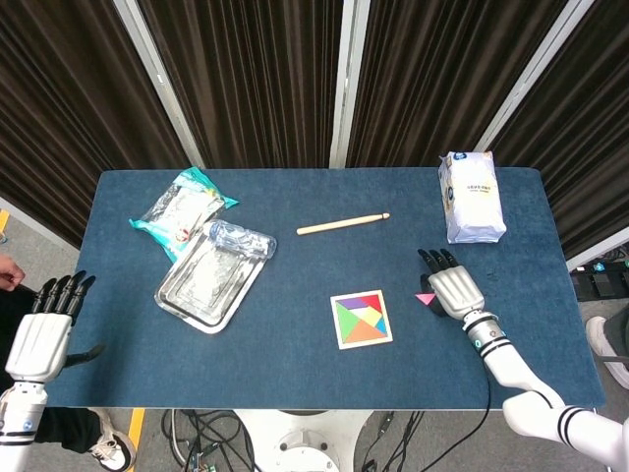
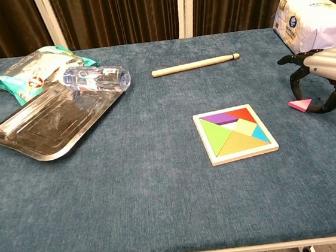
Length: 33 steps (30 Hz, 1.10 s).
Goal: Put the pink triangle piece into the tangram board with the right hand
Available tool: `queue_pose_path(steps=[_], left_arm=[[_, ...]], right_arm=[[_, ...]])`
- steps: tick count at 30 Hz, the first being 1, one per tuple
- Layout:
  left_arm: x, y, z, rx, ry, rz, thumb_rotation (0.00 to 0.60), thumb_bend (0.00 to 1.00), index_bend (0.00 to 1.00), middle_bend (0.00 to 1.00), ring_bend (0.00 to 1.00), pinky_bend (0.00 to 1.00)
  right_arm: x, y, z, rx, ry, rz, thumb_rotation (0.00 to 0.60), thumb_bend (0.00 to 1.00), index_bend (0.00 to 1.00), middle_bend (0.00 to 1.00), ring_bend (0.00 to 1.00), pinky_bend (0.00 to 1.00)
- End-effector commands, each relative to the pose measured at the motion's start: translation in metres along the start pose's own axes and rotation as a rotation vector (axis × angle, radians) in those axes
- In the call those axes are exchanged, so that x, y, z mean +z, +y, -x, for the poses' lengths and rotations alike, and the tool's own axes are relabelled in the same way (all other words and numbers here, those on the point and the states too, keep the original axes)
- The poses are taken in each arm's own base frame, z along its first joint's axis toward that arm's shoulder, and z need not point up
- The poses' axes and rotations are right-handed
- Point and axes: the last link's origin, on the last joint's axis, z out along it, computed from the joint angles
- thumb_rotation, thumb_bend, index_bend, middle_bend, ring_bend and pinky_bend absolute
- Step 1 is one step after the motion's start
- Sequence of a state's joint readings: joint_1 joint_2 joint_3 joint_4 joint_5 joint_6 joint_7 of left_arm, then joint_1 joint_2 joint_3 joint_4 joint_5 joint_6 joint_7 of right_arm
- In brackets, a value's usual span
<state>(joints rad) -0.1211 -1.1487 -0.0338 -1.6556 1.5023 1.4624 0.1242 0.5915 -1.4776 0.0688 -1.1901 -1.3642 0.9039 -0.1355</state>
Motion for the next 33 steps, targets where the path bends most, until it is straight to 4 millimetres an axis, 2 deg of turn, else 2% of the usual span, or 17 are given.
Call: queue_pose_path(steps=[1, 7, 13, 25, 33], left_arm=[[0.000, 0.000, 0.000, -0.002, 0.001, 0.000, 0.600, 0.00, 0.04, 0.00, 0.00, 0.00], [0.000, 0.000, -0.001, -0.003, 0.006, 0.002, 0.600, 0.00, 0.04, 0.00, 0.00, 0.00], [-0.001, -0.002, -0.002, -0.008, 0.012, -0.003, 0.600, 0.00, 0.04, 0.00, 0.00, 0.00], [-0.003, -0.009, 0.001, -0.024, 0.012, -0.020, 0.600, 0.00, 0.04, 0.00, 0.00, 0.00], [-0.005, -0.014, 0.001, -0.036, 0.021, -0.035, 0.600, 0.00, 0.04, 0.00, 0.00, 0.00]], right_arm=[[-0.002, 0.000, -0.005, 0.009, 0.014, -0.002, 0.600, 0.23, 0.56, 0.00, 0.00, 0.00], [-0.005, -0.011, -0.022, 0.036, 0.037, -0.039, 0.600, 0.23, 0.56, 0.00, 0.00, 0.00], [0.001, -0.036, -0.034, 0.058, 0.030, -0.093, 0.600, 0.23, 0.56, 0.00, 0.00, 0.00], [0.015, -0.081, -0.031, 0.084, -0.048, -0.165, 0.600, 0.23, 0.57, 0.00, 0.00, 0.00], [0.022, -0.101, -0.033, 0.098, -0.061, -0.174, 0.600, 0.23, 0.57, 0.00, 0.00, 0.00]])
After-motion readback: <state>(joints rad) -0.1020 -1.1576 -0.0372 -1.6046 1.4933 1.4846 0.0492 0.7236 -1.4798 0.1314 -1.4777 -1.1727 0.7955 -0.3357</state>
